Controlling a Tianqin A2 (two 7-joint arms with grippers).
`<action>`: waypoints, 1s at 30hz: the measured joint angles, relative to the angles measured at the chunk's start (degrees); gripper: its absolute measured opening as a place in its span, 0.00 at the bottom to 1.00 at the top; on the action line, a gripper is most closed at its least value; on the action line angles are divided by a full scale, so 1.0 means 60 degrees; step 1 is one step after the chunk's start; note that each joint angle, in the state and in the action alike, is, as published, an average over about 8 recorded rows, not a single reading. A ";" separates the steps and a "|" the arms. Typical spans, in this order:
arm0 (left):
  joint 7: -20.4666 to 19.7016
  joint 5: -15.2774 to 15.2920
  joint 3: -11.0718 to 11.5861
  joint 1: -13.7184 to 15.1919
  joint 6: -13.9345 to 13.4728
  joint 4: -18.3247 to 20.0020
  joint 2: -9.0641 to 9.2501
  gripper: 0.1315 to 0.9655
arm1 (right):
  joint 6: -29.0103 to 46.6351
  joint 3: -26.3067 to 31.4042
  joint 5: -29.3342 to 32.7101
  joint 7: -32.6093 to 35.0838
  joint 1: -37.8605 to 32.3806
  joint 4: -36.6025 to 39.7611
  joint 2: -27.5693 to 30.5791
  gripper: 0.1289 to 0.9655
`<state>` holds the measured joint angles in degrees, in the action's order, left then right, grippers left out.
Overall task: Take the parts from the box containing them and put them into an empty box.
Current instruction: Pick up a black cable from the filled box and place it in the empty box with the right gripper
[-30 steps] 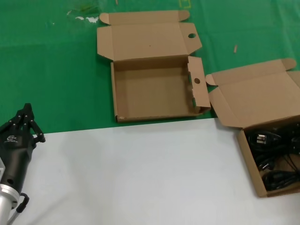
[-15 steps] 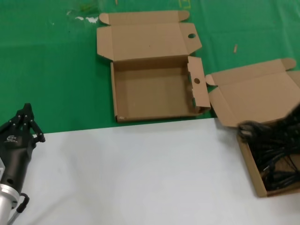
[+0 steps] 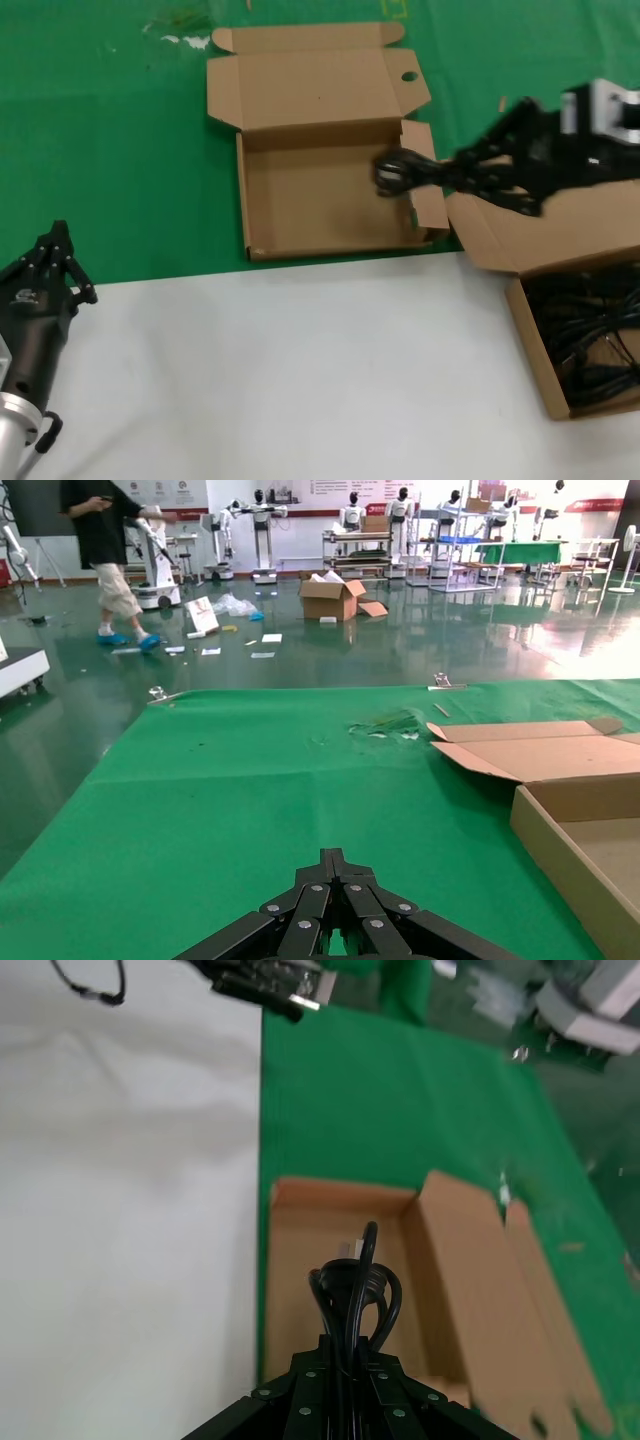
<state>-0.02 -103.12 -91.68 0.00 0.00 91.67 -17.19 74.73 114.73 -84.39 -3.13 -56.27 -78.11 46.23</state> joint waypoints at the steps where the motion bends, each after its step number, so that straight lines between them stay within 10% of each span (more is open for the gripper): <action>1: 0.0000 0.0000 0.0000 0.0000 0.0000 0.0000 0.0000 0.01 | -0.0145 0.0077 0.0063 0.0124 -0.0088 0.0204 -0.0249 0.05; 30: 0.0000 0.0000 0.0000 0.0000 0.0000 0.0000 0.0000 0.01 | -0.2249 0.1026 0.0275 0.8385 -0.2483 0.9295 -0.5346 0.09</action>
<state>-0.02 -103.12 -91.68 0.00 0.00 91.67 -17.19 61.23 120.89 -82.73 47.18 -71.17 -22.34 14.16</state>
